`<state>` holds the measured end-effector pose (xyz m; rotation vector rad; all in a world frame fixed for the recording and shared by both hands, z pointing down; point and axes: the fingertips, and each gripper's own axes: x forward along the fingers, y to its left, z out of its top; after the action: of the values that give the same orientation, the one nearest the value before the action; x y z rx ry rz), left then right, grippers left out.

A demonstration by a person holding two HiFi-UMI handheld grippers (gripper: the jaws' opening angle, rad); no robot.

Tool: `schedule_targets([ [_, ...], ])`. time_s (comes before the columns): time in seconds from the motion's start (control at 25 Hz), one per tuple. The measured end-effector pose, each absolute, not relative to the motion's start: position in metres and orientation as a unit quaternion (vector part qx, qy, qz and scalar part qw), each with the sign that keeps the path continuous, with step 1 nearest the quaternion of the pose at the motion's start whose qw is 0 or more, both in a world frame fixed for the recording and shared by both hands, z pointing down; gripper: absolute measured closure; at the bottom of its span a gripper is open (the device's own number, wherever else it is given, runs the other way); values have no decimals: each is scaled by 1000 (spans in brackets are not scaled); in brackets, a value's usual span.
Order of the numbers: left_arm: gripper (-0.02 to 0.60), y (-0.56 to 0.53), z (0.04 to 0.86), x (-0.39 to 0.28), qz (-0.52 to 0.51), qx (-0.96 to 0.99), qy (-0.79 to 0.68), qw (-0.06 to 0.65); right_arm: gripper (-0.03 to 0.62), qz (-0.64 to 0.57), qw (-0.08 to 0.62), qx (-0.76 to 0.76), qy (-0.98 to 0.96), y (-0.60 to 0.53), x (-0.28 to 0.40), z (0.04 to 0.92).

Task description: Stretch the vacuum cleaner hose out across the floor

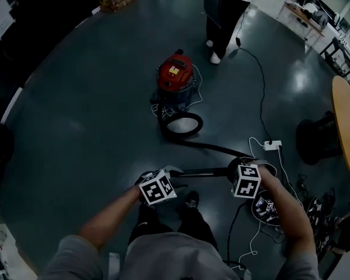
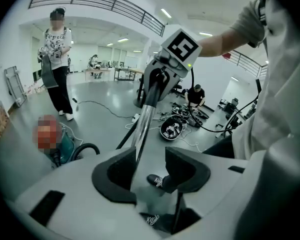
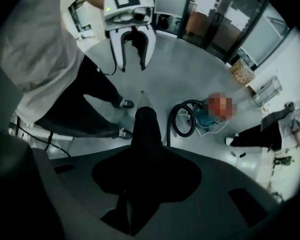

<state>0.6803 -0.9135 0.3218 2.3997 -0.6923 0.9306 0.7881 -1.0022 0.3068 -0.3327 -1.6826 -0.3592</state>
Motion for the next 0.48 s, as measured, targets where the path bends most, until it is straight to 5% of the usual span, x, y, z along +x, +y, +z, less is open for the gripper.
schedule_targets([
  [0.48, 391, -824, 309, 655, 248, 910, -187, 275, 471, 109, 553, 126, -816, -915, 681, 276],
])
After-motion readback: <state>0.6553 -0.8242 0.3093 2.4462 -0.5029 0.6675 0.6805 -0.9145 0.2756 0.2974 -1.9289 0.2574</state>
